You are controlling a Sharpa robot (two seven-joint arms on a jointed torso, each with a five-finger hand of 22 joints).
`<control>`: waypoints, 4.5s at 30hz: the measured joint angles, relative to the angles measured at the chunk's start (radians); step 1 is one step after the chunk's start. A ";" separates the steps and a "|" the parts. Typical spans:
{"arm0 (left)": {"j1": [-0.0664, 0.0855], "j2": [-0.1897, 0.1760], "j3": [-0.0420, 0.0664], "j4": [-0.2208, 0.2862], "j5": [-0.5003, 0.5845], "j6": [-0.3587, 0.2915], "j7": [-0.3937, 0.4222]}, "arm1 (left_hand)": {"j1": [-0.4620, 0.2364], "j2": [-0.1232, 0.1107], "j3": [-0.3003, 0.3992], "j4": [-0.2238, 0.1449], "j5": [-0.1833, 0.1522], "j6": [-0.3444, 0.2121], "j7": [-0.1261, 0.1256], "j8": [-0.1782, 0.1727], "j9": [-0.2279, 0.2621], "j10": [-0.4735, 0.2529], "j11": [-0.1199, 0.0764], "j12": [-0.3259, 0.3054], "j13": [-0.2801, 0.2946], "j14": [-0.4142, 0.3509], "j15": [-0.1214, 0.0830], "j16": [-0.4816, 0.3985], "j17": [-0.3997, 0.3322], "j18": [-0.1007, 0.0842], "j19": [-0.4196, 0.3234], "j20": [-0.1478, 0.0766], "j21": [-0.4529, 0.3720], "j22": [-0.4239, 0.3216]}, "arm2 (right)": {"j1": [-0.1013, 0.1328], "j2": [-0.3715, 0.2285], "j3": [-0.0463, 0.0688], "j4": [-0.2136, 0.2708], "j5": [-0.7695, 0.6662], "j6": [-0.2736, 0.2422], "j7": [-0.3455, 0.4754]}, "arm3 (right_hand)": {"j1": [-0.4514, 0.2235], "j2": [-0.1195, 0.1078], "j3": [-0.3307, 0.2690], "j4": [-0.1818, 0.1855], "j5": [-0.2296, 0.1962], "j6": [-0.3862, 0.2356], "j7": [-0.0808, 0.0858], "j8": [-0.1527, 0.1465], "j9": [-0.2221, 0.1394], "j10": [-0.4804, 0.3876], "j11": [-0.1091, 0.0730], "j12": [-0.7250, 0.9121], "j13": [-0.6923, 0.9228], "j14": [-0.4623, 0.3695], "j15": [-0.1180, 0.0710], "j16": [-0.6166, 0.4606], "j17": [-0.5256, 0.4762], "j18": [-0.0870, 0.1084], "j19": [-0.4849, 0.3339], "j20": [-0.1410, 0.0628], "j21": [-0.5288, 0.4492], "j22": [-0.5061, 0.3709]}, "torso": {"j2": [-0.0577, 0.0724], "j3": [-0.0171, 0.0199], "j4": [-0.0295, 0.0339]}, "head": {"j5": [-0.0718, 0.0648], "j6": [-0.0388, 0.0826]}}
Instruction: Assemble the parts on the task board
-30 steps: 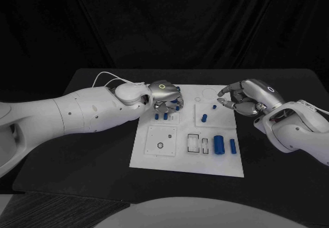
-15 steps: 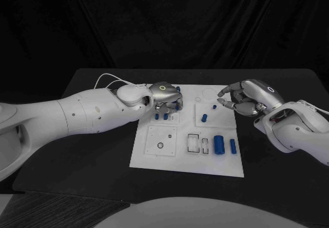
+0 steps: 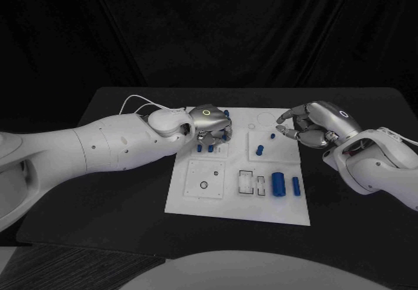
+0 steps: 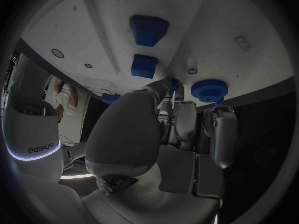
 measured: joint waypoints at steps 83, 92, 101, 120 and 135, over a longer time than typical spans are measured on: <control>0.028 -0.139 -0.001 0.094 -0.001 0.014 -0.006 | 0.002 0.002 -0.005 -0.005 -0.090 -0.010 -0.006 -0.037 -0.015 0.066 -0.004 -0.073 -0.028 0.000 0.000 -0.032 -0.070 0.000 0.000 0.000 0.000 0.000 | 0.000 0.003 0.000 -0.005 0.001 0.018 -0.005 | 0.000 0.000 0.000 0.000 0.000 0.000 0.000 0.000 0.000 0.000 0.000 0.000 0.000 0.000 0.000 0.000 0.000 0.000 0.000 0.000 0.000 0.000 | 0.000 0.0004 -0.0001 | -0.007 0.000; 0.022 -0.129 0.000 0.080 -0.001 0.014 -0.006 | 0.002 0.002 -0.005 -0.005 -0.090 -0.010 -0.006 -0.037 -0.015 0.067 -0.005 -0.081 -0.028 0.000 0.000 -0.032 -0.070 0.000 0.000 0.000 0.000 0.000 | 0.000 0.002 0.000 -0.004 0.002 0.019 -0.005 | 0.000 0.000 0.000 0.000 0.000 0.000 0.000 0.000 0.000 0.000 0.000 0.000 0.000 0.000 0.000 0.000 0.000 0.000 0.000 0.000 0.000 0.000 | 0.000 0.0004 -0.0001 | -0.009 0.000; 0.017 -0.118 -0.001 0.061 -0.001 0.015 -0.004 | 0.002 0.002 -0.005 -0.005 -0.090 -0.009 -0.006 -0.037 -0.015 0.076 -0.006 -0.081 -0.028 0.000 0.000 -0.032 -0.073 0.000 0.000 0.000 0.000 0.000 | -0.002 0.002 0.000 -0.004 0.002 0.021 -0.006 | 0.000 0.000 0.000 0.000 0.000 0.000 0.000 0.000 0.000 0.000 0.000 0.000 0.000 0.000 0.000 0.000 0.000 0.000 0.000 0.000 0.000 0.000 | 0.000 0.0004 -0.0001 | -0.009 0.000; 0.010 -0.132 -0.001 0.051 -0.001 0.012 -0.004 | -0.023 -0.023 0.011 0.011 -0.090 -0.165 -0.082 -0.045 -0.065 -0.068 0.008 -0.128 -0.035 -0.022 0.003 -0.056 -0.114 0.000 0.000 0.001 -0.029 0.000 | -0.003 -0.001 0.000 -0.004 0.002 0.025 -0.007 | 0.000 0.000 0.000 0.000 0.000 0.000 0.000 0.000 0.000 0.000 0.000 0.000 0.000 0.000 0.000 0.000 0.000 0.000 0.000 0.000 0.000 0.000 | 0.000 0.0004 -0.0001 | -0.008 0.000; 0.011 -0.199 -0.001 0.054 -0.001 -0.146 -0.008 | -0.012 -0.034 0.011 0.011 -0.101 -0.184 -0.095 -0.045 -0.074 -0.077 0.021 -0.127 -0.034 -0.022 0.004 -0.055 -0.114 0.000 -0.005 0.006 -0.029 0.000 | -0.003 -0.018 0.000 -0.002 0.002 0.025 -0.010 | 0.000 0.000 0.014 -0.014 0.000 0.000 0.000 0.000 0.000 0.000 0.000 0.000 0.000 0.000 0.000 0.000 0.000 0.000 0.000 0.000 0.000 0.000 | -0.001 -0.0002 0.0006 | -0.012 0.000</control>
